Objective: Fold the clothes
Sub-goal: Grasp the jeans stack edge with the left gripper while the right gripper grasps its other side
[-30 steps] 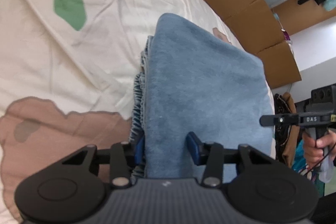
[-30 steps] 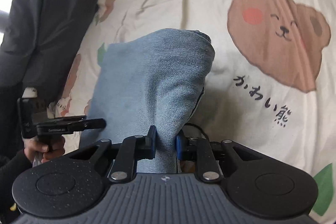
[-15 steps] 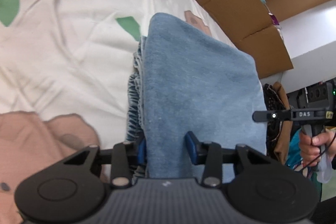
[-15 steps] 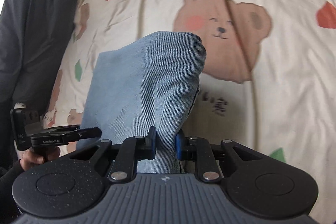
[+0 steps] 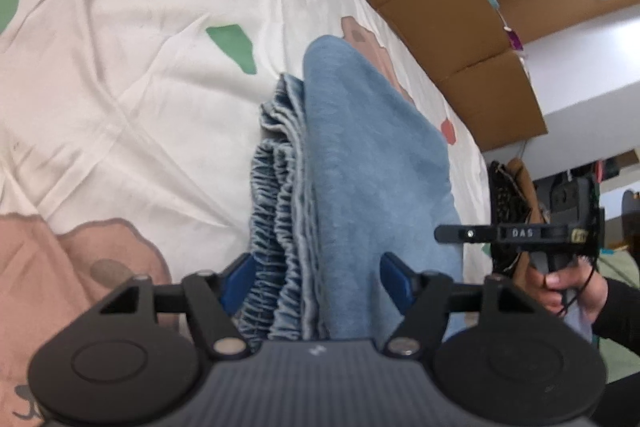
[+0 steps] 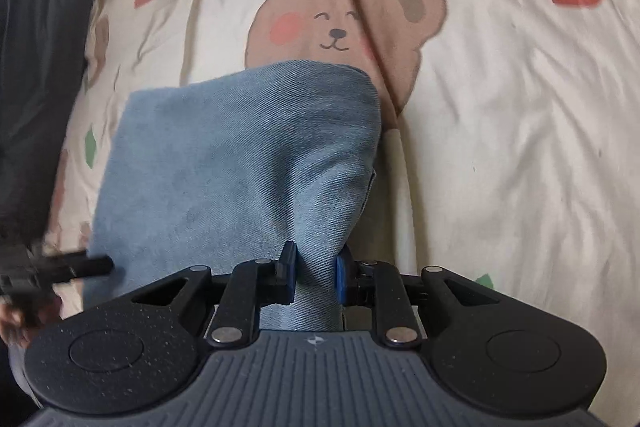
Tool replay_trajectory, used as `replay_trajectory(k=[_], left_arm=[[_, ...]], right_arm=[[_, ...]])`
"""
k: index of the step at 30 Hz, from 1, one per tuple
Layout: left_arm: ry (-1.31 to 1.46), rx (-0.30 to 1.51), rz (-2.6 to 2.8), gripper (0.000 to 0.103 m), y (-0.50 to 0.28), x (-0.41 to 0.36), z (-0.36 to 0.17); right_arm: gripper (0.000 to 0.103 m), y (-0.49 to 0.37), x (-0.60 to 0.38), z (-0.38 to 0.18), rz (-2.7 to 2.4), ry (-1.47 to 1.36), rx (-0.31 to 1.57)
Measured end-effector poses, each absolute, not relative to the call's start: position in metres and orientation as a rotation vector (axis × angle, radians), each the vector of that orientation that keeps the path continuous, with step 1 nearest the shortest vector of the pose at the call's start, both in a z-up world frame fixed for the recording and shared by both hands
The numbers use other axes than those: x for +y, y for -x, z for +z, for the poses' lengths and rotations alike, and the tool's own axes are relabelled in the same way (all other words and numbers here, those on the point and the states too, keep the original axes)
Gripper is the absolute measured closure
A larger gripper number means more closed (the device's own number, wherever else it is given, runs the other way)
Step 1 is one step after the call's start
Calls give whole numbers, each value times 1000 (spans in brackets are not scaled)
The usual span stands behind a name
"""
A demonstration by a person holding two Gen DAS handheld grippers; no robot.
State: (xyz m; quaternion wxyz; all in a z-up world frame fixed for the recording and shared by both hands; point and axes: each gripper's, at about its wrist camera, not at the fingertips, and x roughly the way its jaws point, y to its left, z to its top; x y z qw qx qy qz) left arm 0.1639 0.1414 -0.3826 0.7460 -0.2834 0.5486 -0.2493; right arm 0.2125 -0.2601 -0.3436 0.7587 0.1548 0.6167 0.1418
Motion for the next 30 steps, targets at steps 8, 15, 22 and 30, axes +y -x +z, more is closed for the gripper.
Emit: replay_trajectory(k=[8, 15, 22, 30], left_arm=[[667, 1213, -582, 26, -176, 135, -399], [757, 1228, -630, 28, -197, 127, -417], [749, 1254, -656, 48, -207, 123, -413], [728, 1330, -685, 44, -220, 121, -415]], right_arm=[[80, -214, -261, -347, 305, -327, 1355], [70, -214, -266, -353, 326, -370, 1375], [53, -208, -272, -368, 342, -501, 1406], [47, -190, -280, -384, 391, -652, 1362]])
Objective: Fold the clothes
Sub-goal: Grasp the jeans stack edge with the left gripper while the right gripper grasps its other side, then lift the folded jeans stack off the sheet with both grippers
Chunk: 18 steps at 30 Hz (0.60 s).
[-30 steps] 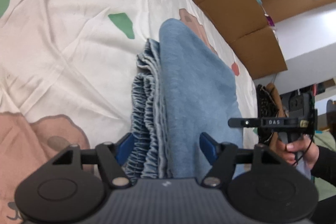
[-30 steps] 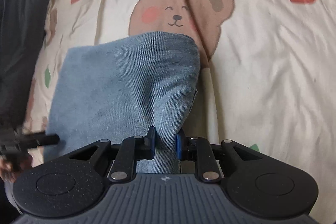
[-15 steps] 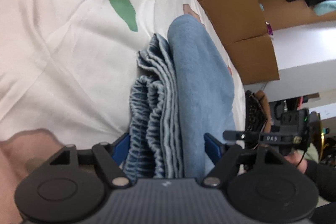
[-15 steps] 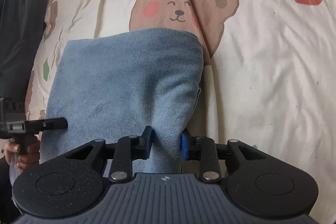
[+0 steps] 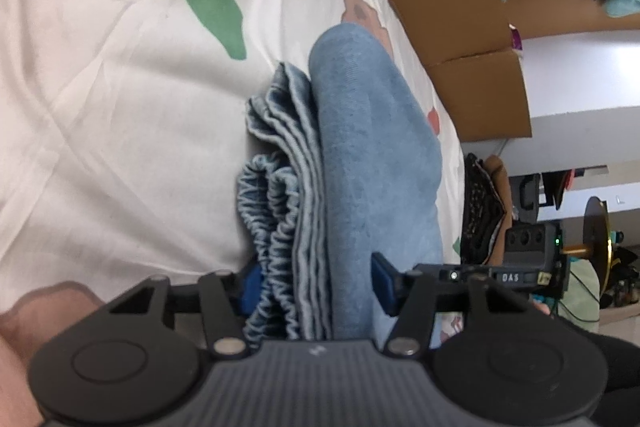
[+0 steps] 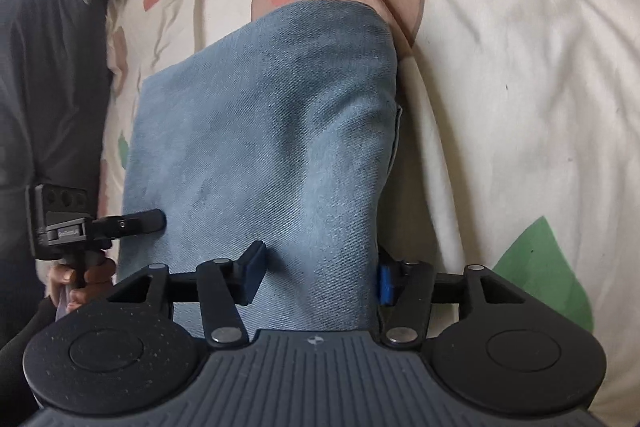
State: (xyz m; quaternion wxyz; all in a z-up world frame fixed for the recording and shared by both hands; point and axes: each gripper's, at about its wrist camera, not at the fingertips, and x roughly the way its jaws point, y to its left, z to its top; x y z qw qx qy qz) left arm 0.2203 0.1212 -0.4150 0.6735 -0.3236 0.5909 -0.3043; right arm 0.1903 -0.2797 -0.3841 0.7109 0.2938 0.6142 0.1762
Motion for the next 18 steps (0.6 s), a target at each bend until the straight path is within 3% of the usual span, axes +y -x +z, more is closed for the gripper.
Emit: replay_trajectory(k=[6, 9, 11, 13, 18], left_arm=[[732, 1374, -704, 39, -228, 115, -423], [727, 1381, -701, 40, -229, 110, -424], [715, 1382, -700, 46, -229, 109, -421], [704, 1384, -704, 50, -228, 108, -418], [681, 1403, -707, 50, -231, 102, -417]], right_arm=[[49, -187, -290, -398, 402, -785, 1302], [58, -186, -291, -403, 412, -809, 1270], [71, -184, -292, -402, 429, -813, 1250], [77, -183, -293, -399, 441, -820, 1236], [74, -184, -289, -392, 445, -796, 1225]])
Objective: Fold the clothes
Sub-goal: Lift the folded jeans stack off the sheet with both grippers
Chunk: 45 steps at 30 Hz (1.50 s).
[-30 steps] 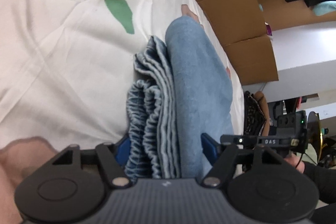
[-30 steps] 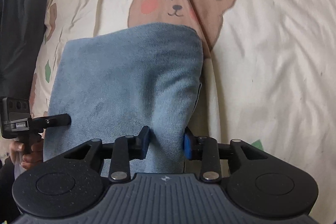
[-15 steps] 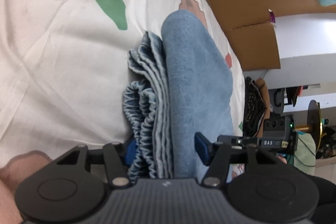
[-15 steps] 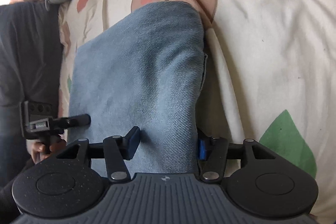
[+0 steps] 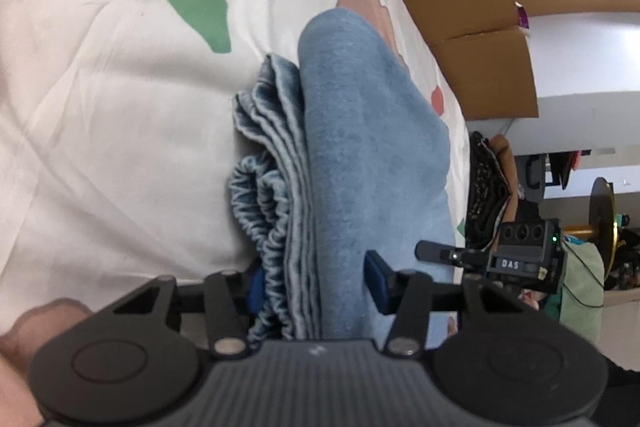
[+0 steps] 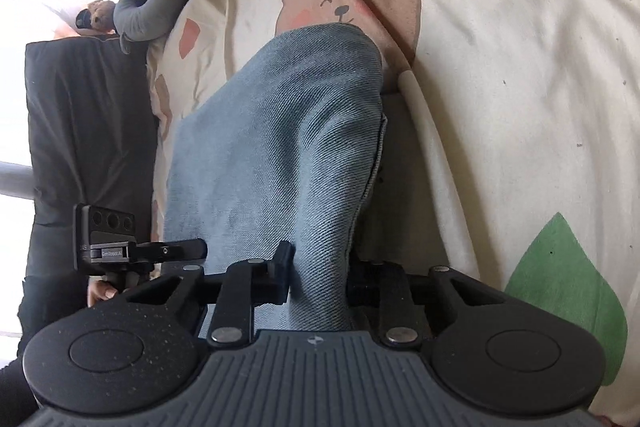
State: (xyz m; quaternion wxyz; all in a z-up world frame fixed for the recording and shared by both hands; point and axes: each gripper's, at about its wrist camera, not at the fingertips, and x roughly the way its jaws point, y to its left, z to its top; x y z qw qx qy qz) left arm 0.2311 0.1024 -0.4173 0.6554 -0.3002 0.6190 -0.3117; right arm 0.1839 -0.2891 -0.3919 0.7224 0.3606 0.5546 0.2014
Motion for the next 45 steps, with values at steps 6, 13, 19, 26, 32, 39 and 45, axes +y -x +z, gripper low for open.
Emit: replay_trajectory(k=[6, 13, 19, 26, 32, 39, 45], left_arm=[[686, 1416, -691, 44, -231, 99, -420], [684, 1420, -677, 39, -229, 90, -422], [618, 1409, -664, 51, -227, 85, -407], [564, 1394, -627, 57, -221, 83, -385], [566, 1375, -590, 57, -215, 85, -357], [545, 1343, -563, 57, -216, 87, -312], [464, 1296, -563, 58, -217, 85, -260]], right_arm=[[70, -187, -291, -396, 465, -775, 1234], [62, -184, -287, -404, 476, -794, 1219], [74, -184, -282, -397, 480, -743, 1213], [83, -184, -270, -370, 458, -654, 1207], [83, -184, -266, -341, 464, -639, 1189], [83, -195, -261, -301, 487, -629, 1171], [83, -203, -256, -259, 529, -634, 1162]])
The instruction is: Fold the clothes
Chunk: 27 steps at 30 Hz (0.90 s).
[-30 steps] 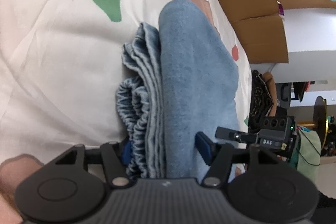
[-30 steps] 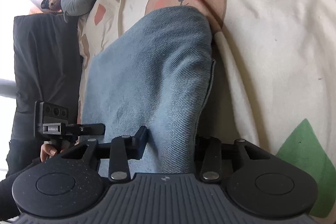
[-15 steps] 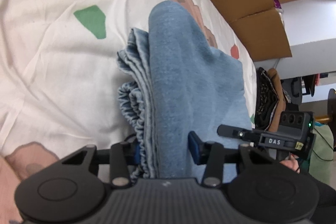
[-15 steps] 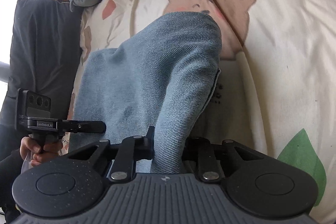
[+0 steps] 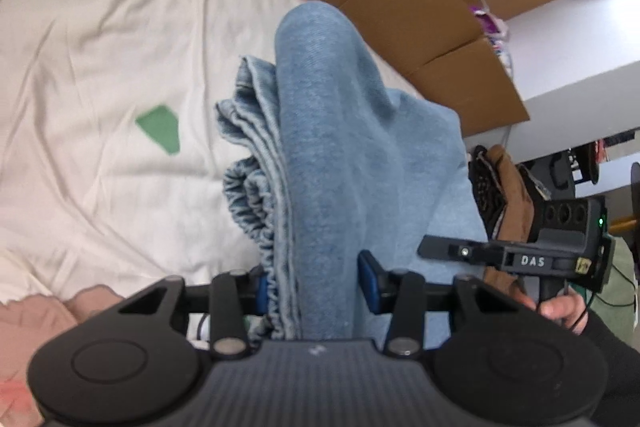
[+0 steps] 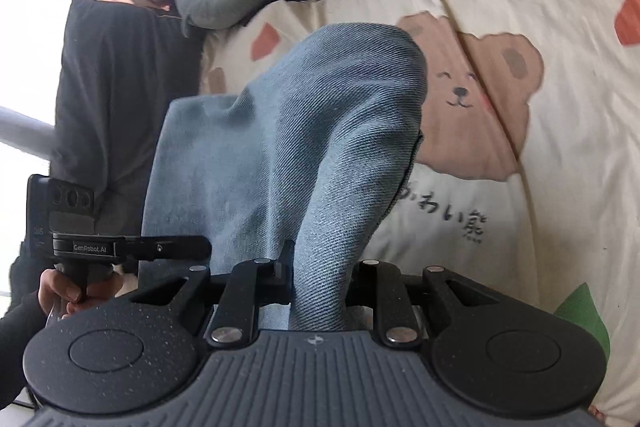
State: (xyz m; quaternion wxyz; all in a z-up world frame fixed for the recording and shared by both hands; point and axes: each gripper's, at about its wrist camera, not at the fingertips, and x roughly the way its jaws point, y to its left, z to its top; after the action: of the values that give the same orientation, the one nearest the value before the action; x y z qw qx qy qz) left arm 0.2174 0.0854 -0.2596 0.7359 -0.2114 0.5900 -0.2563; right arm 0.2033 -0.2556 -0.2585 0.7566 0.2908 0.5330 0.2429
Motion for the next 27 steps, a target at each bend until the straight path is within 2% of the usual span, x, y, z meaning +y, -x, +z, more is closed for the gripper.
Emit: replay_trajectory(k=[18, 27], left_arm=[[392, 1108, -586, 60, -225, 47, -61], [378, 1068, -578, 60, -217, 33, 10]], right_arm=[[83, -213, -278, -51, 534, -621, 980], [83, -207, -286, 34, 520, -582, 940]])
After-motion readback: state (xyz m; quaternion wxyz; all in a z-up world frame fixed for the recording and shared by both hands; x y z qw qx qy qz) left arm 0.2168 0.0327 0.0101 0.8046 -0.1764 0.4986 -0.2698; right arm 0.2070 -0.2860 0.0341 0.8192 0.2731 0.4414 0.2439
